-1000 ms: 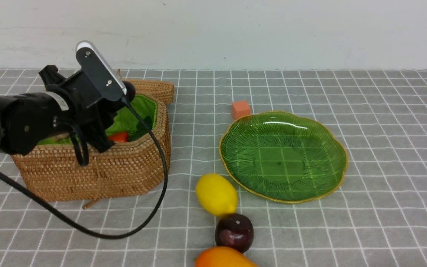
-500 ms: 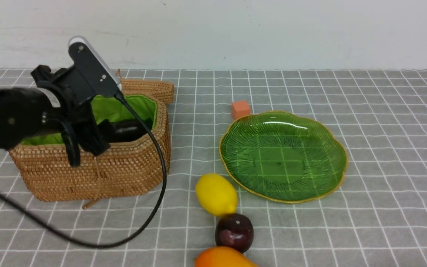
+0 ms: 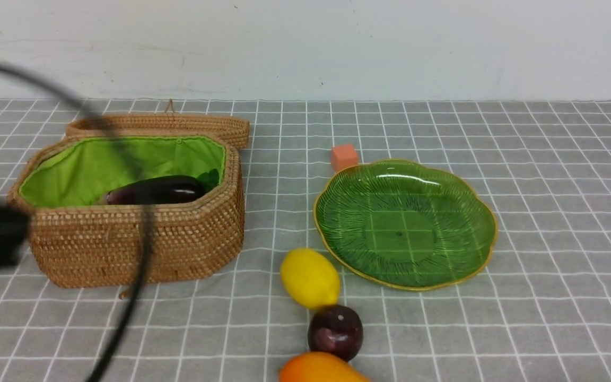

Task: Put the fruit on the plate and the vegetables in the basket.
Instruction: Use the right arm to grab a lemon and put it into the right plate

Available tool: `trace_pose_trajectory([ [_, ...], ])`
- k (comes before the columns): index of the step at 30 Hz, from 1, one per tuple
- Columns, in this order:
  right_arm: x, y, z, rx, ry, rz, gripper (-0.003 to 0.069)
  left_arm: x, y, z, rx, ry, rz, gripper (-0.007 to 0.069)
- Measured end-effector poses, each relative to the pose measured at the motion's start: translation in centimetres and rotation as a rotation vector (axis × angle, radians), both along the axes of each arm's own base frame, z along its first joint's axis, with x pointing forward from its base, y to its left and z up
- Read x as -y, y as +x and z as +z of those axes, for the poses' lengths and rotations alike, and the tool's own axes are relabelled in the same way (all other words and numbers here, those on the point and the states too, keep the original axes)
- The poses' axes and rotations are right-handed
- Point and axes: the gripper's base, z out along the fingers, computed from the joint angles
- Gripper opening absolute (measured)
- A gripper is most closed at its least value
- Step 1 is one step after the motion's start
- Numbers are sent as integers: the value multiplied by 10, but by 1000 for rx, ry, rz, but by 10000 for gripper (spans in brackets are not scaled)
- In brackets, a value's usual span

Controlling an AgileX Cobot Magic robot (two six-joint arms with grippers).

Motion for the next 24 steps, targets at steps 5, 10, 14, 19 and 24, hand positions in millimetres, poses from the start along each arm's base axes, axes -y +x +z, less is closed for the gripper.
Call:
trace_pose_trajectory([
  [5,0,0,0,0,0,0,240,-14,-51,-17,24,-135,89,-13],
  [10,0,0,0,0,0,0,240,-28,-74,-63,204,-170,151,-13],
  [14,0,0,0,0,0,0,240,-30,-71,-82,276,-136,150,-13],
  [19,0,0,0,0,0,0,240,-29,-66,-106,230,-101,150,-13],
  [24,0,0,0,0,0,0,240,-29,-64,-120,198,-79,151,-13],
])
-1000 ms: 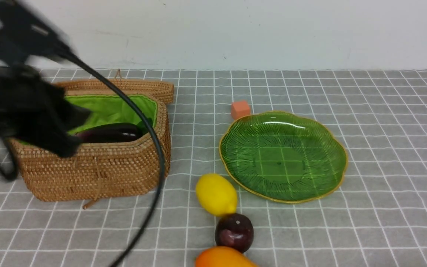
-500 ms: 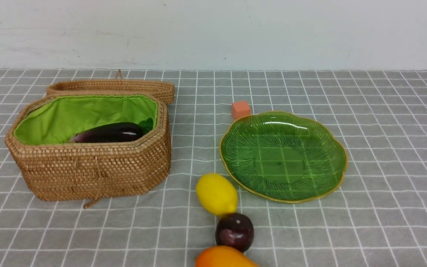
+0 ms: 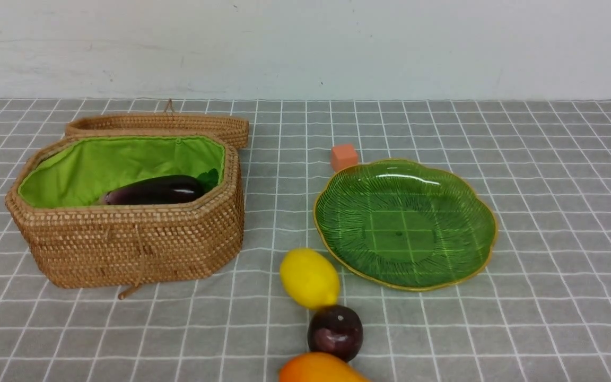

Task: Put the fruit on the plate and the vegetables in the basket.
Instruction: Use the right arm to grab a lemon and put it into the right plate

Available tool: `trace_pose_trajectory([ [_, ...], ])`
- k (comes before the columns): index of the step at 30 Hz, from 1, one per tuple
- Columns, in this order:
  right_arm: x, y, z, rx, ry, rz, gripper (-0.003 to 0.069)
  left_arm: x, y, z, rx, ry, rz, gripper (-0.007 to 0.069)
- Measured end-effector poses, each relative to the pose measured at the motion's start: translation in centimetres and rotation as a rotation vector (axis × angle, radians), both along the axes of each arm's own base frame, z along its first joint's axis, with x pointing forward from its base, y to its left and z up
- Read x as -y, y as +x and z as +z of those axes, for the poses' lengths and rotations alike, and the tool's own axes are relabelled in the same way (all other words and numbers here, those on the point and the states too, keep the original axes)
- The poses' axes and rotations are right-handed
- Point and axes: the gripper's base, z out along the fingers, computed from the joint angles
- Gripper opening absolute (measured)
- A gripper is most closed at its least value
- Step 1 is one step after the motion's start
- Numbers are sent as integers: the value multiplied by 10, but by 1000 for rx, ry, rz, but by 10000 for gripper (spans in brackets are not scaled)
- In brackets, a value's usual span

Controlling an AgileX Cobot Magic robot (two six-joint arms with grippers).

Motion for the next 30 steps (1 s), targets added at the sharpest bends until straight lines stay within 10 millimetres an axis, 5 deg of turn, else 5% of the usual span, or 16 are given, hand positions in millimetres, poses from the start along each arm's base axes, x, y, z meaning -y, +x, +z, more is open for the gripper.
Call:
trace_pose_trajectory([
  [12,0,0,0,0,0,0,240,-10,-8,-2,218,-99,103,-13],
  [22,0,0,0,0,0,0,240,-10,-8,-84,122,-40,165,-11],
  [30,0,0,0,1,0,0,240,-10,-7,-89,134,13,164,-5],
])
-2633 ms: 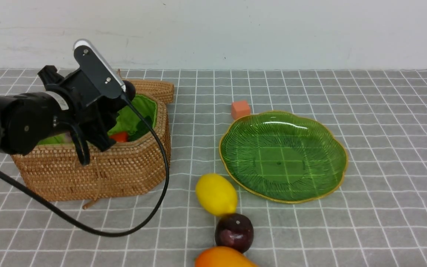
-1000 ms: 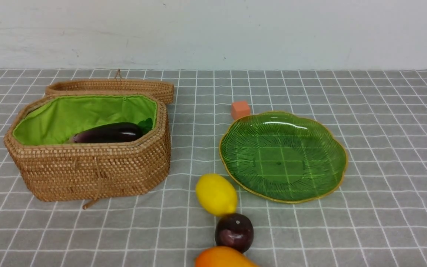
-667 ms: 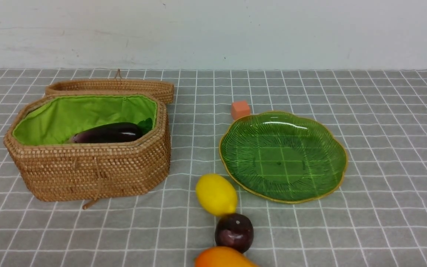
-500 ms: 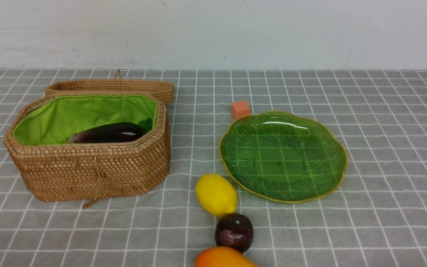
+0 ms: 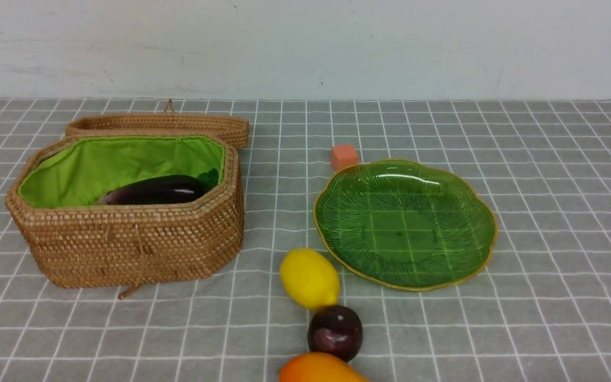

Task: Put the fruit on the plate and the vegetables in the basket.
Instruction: Use the right arm to grab a lemon and put it into the right plate

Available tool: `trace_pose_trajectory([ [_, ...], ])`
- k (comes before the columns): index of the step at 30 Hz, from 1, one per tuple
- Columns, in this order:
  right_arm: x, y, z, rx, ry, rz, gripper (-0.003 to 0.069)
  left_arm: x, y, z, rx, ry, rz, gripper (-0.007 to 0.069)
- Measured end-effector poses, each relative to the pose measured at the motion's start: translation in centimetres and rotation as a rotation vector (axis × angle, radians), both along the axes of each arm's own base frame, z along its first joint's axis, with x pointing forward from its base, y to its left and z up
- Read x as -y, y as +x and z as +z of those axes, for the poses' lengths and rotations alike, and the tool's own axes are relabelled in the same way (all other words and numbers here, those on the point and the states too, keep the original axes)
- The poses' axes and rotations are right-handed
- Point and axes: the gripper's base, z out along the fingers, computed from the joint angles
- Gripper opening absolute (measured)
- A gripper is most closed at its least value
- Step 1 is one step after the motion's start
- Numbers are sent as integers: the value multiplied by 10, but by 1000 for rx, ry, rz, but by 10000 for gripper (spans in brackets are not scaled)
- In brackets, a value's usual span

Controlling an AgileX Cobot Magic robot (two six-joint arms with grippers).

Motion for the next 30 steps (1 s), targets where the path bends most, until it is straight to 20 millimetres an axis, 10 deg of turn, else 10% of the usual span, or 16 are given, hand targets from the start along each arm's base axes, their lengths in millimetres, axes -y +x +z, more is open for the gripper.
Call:
trace_pose_trajectory([
  [17,0,1,1,20,-5,3,240,-1,0,0,-1,6,26,6],
  [30,1,-1,57,672,337,-2,240,-1,0,0,-1,6,26,19],
])
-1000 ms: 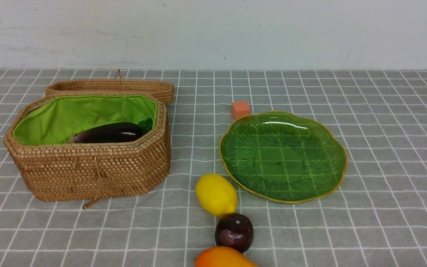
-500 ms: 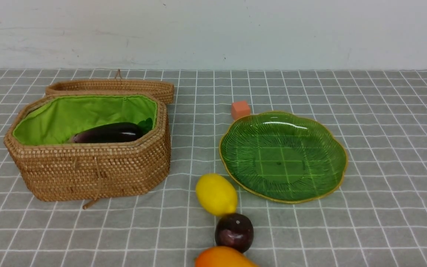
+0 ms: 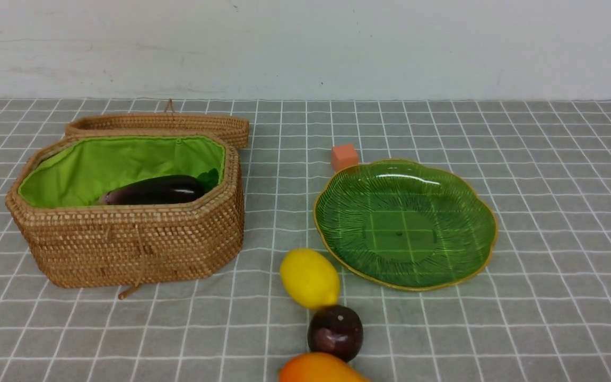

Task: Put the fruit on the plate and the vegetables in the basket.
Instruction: Use the right arm to grab a lemon and put it into the right plate

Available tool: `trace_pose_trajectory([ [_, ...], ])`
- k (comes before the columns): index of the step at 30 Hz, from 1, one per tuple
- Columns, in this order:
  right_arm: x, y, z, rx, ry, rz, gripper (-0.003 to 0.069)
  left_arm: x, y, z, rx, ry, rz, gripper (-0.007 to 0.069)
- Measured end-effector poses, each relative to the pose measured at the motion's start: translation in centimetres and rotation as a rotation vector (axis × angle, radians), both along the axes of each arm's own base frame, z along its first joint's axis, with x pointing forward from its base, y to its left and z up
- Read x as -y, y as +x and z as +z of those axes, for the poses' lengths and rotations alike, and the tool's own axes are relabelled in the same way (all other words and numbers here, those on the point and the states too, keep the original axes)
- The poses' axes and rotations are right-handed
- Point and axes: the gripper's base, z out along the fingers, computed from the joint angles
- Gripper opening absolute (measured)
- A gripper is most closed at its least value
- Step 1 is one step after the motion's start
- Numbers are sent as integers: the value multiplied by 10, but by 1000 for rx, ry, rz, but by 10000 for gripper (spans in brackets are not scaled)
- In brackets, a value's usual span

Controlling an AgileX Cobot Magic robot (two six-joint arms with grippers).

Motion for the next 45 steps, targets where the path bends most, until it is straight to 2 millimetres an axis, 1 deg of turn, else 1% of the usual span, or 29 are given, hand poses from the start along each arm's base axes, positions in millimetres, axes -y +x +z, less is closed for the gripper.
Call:
trace_pose_trajectory([
  [2,-1,-1,7,-39,105,49,240,0,0,0,0,0,0,22],
  [3,-1,-1,10,-32,105,49,240,0,0,0,0,0,0,22],
  [5,-5,-6,27,-90,140,95,240,0,0,0,0,0,0,23],
  [6,-8,-10,47,-147,141,124,240,0,0,0,0,1,0,25],
  [8,-10,-11,62,-219,128,139,240,0,0,0,0,1,0,27],
  [11,-13,1,107,-437,69,149,240,0,0,0,0,1,0,29],
  [12,-13,1,113,-439,61,149,240,0,0,0,0,1,0,29],
  [13,-13,12,125,-536,4,147,240,0,0,0,0,1,0,31],
  [15,-12,30,134,-667,-105,153,240,0,0,0,0,1,0,34],
  [16,-12,33,132,-683,-115,155,240,0,0,0,0,1,0,34],
  [17,-13,48,134,-740,-188,180,240,0,0,0,0,1,0,37],
  [19,-18,67,130,-785,-211,252,239,0,0,0,0,1,0,39],
  [20,-25,81,124,-821,-217,335,237,0,0,0,0,1,0,40],
  [24,-59,122,109,-937,-274,655,252,0,0,0,0,1,0,43],
  [26,-74,142,103,-969,-307,752,276,0,0,0,0,1,0,46],
  [28,-92,159,103,-978,-360,833,311,0,0,0,0,1,0,49],
  [30,-102,169,100,-993,-386,867,335,0,0,0,0,1,0,50],
  [31,-121,183,99,-1001,-434,921,372,0,0,0,0,1,0,50],
  [32,-126,184,102,-991,-447,935,382,0,0,0,0,1,0,50],
  [33,-151,202,96,-1017,-510,987,426,0,0,0,0,1,0,52],
  [34,-156,204,99,-1009,-524,999,435,0,0,0,0,1,0,52],
  [35,-178,217,94,-1037,-578,1037,472,0,0,0,0,1,0,53],
  [36,-194,226,89,-1062,-617,1057,491,0,0,0,0,1,0,53],
  [37,-219,242,80,-1108,-672,1073,527,0,0,0,0,1,0,53],
  [38,-233,251,73,-1144,-699,1075,551,0,0,0,0,1,0,53],
  [39,-243,259,67,-1185,-717,1068,566,0,0,0,0,1,0,55],
  [40,-246,260,62,-1198,-720,1073,566,0,0,0,0,1,0,55],
  [42,-267,277,51,-1262,-759,1048,593,0,0,0,0,1,0,57],
  [45,-296,300,21,-1364,-817,1007,604,0,0,0,0,1,0,60],
])
